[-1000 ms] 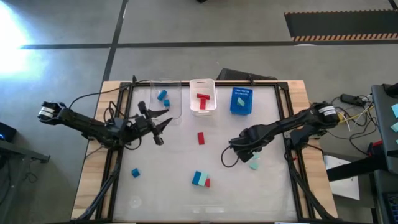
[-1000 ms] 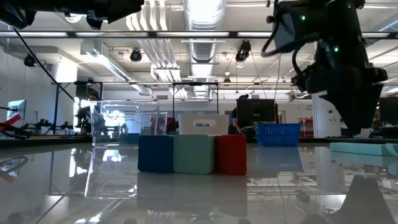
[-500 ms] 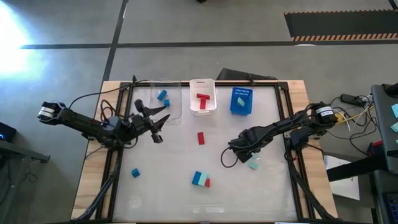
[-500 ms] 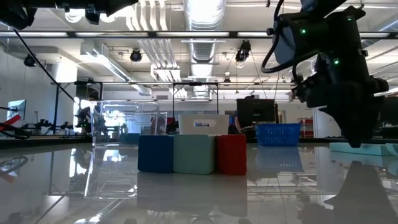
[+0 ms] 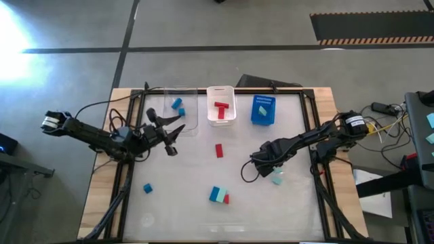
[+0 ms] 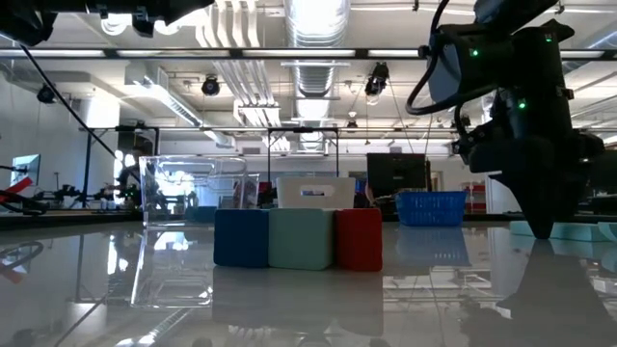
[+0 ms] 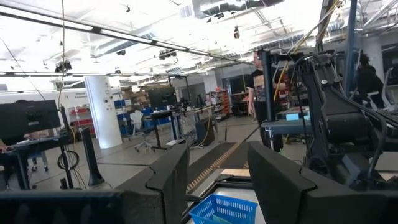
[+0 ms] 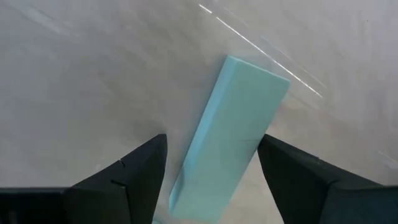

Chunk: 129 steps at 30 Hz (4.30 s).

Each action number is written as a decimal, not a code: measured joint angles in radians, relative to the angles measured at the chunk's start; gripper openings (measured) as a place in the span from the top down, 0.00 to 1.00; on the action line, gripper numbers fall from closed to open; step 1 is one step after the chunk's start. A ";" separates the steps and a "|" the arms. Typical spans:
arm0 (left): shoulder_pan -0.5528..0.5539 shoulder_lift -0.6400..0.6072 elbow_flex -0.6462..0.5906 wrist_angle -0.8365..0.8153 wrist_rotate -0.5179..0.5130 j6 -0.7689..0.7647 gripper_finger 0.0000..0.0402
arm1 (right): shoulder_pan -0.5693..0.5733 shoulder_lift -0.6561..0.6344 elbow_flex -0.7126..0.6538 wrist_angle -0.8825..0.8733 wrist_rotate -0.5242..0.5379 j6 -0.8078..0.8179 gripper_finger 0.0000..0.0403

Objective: Sort & place blocks by color
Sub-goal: Put the top light blue block into the blue bin, then put the top red block into the white bin

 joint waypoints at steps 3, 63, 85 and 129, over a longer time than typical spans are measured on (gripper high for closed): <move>0.000 -0.008 0.001 0.002 0.000 0.023 0.63 | 0.000 0.000 -0.001 0.016 0.000 0.000 0.43; 0.001 -0.031 0.000 0.019 0.001 0.070 0.63 | -0.742 -0.262 -0.003 0.454 0.314 -0.649 0.58; 0.001 -0.030 0.001 0.031 0.001 0.070 0.63 | -0.437 -0.327 -0.003 0.688 0.235 -0.501 0.62; 0.001 -0.026 0.001 0.045 0.001 0.077 0.63 | -0.159 0.299 0.604 0.317 0.385 -0.306 0.69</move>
